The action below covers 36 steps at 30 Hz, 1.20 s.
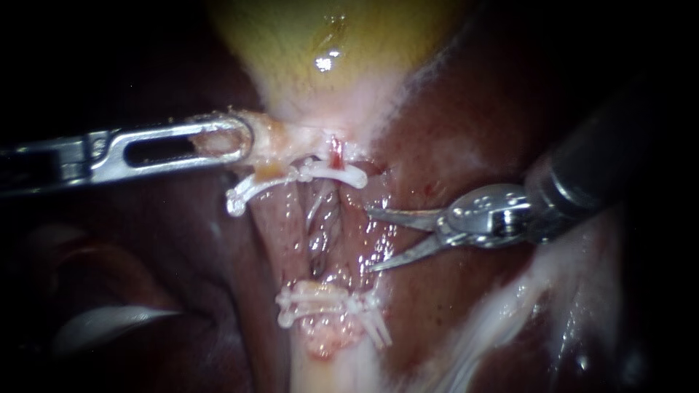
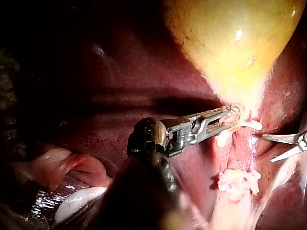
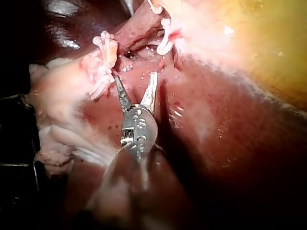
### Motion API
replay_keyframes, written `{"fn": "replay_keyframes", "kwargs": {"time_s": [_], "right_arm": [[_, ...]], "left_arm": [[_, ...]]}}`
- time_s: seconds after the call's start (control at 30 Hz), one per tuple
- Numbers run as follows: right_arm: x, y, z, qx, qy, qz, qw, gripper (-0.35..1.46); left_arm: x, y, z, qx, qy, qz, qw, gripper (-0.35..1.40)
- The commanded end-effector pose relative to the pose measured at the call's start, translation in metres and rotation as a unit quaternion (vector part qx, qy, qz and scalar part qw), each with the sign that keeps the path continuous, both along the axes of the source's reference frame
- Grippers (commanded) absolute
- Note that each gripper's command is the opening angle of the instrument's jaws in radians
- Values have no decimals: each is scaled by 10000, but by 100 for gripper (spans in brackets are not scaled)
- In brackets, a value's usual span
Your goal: Go back from the cut right tube
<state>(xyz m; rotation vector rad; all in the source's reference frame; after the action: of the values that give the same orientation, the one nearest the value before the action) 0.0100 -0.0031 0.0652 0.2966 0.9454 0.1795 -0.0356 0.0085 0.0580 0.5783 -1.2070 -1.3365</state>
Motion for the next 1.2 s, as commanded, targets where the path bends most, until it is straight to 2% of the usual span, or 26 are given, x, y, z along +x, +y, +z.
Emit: {"fn": "replay_keyframes", "kwargs": {"time_s": [0.03,0.2,0.47,0.53,0.67,0.83,1.03,1.2], "right_arm": [[-5,2,-3,-28,-22,-9,10000,143],[-26,5,-13,-127,-134,-7,9998,143],[-35,7,-15,-189,-138,-8,9997,143],[-36,7,-15,-190,-128,1,9997,143],[-37,8,-16,-184,-97,13,9998,143],[-38,9,-16,-184,-86,22,9998,143],[-42,10,-17,-183,-51,45,9998,143],[-44,12,-19,-176,-40,53,9998,143]], "left_arm": [[0,0,1,1,0,-1,10000,-35],[-1,1,4,-2,-1,0,10000,-35],[-6,2,21,-27,15,-18,10000,-35],[-8,2,29,-48,9,-31,10000,-35],[-20,0,53,-90,96,-8,9999,-35],[-39,-3,86,5,187,-3,9998,-35],[-59,-2,111,70,277,22,9996,-35],[-64,-1,128,100,311,63,9994,-35]]}}
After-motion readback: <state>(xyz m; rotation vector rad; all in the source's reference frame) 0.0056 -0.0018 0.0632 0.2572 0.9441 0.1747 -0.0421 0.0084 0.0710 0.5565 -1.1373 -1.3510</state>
